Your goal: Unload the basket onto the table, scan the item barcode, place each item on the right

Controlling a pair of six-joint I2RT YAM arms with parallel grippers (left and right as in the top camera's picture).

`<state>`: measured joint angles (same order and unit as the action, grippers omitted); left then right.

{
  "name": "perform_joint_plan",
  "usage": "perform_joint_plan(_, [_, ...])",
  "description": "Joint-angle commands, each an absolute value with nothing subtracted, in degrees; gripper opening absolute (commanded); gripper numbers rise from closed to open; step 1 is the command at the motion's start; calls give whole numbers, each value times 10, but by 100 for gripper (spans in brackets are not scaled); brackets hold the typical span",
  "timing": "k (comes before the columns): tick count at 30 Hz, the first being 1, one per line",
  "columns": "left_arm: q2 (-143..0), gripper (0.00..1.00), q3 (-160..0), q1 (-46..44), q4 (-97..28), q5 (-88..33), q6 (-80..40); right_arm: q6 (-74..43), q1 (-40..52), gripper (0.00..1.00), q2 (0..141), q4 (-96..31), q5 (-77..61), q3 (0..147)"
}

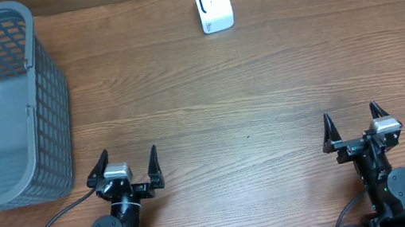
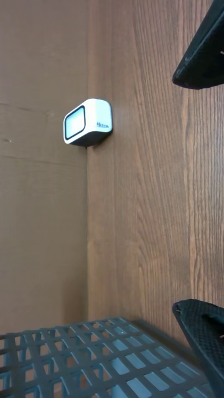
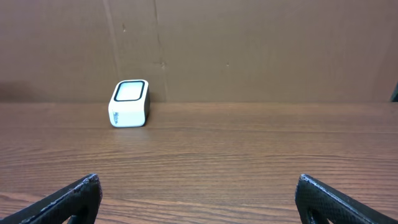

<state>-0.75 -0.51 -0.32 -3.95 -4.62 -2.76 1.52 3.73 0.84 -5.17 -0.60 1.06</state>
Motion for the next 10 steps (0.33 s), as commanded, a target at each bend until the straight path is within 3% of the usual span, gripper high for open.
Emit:
perform_joint_plan(1, [-3, 100, -3, 1, -42, -41, -17, 20, 33, 100, 2, -48, -1, 5])
perform_joint_plan(10, [-3, 100, -3, 1, -42, -41, -17, 20, 33, 100, 2, -48, -1, 5])
